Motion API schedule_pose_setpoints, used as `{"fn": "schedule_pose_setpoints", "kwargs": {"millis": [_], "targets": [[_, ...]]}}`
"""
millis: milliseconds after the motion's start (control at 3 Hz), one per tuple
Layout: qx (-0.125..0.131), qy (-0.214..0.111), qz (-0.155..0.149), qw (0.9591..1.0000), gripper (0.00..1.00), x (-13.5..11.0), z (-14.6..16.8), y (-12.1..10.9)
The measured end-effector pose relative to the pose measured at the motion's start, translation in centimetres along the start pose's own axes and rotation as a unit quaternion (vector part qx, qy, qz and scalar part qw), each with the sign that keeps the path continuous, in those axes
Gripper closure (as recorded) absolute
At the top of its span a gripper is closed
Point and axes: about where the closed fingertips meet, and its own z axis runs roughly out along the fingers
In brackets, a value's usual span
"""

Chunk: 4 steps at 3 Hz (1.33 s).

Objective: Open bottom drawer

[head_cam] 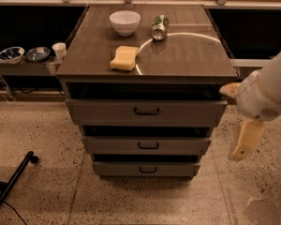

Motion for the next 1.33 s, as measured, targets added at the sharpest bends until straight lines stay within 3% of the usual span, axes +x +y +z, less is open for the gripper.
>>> {"fn": "schedule_pose_setpoints", "kwargs": {"millis": [333,667,1000,1333], "targets": [[0.002,0.0,-0.001,1.0,0.0,0.6,2.6,0.6],[-0.039,0.005,0.007,0.9992,0.0,0.8,5.5,0.9],[-0.074,-0.057,0.013,0.9956,0.0,2.9,12.7,4.8],[-0.054,-0.108,0.009,0.9926,0.0,3.9,18.7,6.2]]}}
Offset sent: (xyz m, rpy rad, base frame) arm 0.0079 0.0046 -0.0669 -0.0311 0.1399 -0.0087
